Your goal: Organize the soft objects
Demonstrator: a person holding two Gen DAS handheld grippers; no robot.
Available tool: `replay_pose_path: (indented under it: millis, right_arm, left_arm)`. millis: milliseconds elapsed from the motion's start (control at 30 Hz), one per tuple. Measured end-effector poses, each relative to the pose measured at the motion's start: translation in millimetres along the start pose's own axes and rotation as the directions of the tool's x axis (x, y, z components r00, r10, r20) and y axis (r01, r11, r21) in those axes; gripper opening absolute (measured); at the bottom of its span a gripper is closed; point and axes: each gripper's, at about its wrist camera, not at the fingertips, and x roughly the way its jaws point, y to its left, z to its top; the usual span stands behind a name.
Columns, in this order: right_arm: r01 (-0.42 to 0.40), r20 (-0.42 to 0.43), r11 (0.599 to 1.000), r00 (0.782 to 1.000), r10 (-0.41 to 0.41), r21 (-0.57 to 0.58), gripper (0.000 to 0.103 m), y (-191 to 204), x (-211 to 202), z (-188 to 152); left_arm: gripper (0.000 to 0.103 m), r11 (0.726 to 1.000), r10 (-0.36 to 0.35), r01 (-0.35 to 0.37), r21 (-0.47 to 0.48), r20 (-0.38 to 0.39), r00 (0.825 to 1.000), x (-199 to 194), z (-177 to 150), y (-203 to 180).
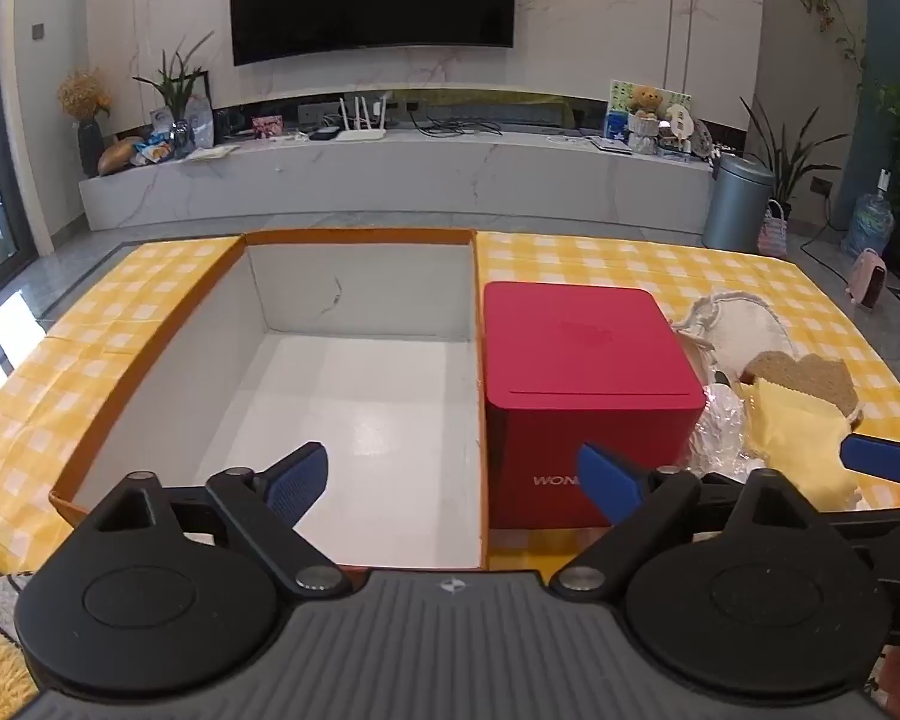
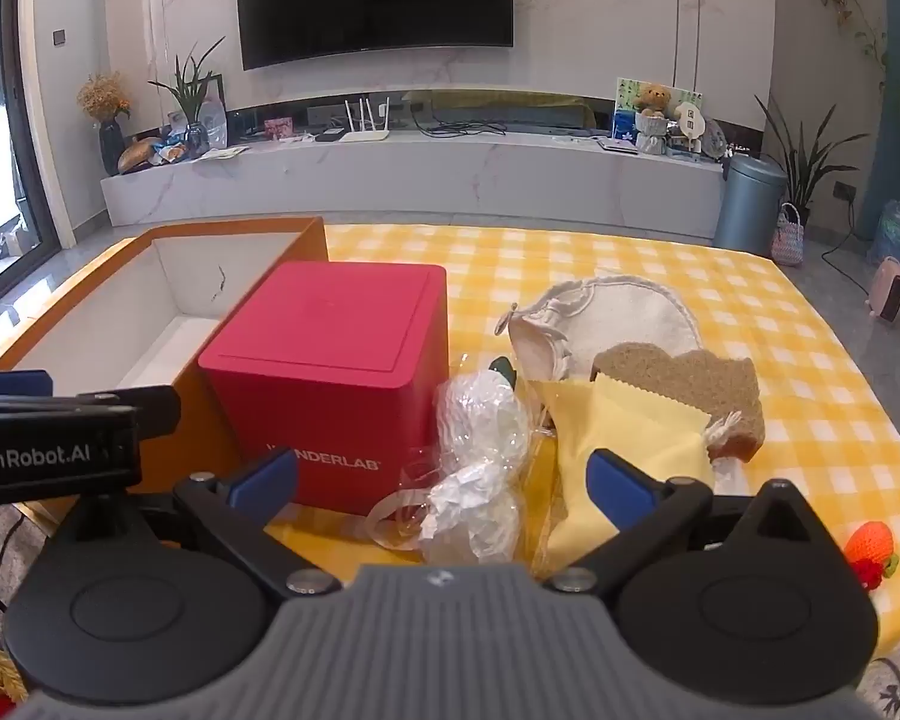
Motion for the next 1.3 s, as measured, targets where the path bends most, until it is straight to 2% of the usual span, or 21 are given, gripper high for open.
replay_pose_path:
  millis: [67, 200, 300, 933, 1300]
  right_arm:
    - [0.002, 0.004, 1.0, 1.0, -0.002, -0.004, 0.1, 0.5, -0.2, 0.7]
    - [0.01, 0.008, 1.0, 1.0, -0.01, -0.023, 0.1, 0.8, -0.8, -0.7]
    - [0.008, 0.011, 1.0, 1.0, -0.008, -0.026, 0.1, -0.5, -1.7, -1.0]
    - [0.013, 0.001, 0.999, 1.0, -0.013, -0.035, 0.1, 2.5, 0.2, 0.8]
    - [0.024, 0.004, 0.999, 1.0, -0.024, -0.044, 0.1, 4.0, 0.3, 0.2]
  left_arm:
    - [0.101, 1.0, -0.009, 0.009, -0.012, -0.001, 1.0, -0.5, -1.5, 2.3]
    - [0.098, 0.999, 0.016, -0.016, 0.027, 0.005, 1.0, -0.2, -3.1, -5.3]
    - [0.097, 1.0, 0.011, -0.011, 0.025, -0.008, 1.0, 3.5, -2.8, -6.5]
    - [0.097, 0.998, 0.024, -0.027, 0.064, 0.046, 0.999, -2.4, -3.2, -8.4]
    - [0.097, 0.997, 0.028, -0.031, 0.07, 0.045, 0.999, -1.4, -3.2, -9.3]
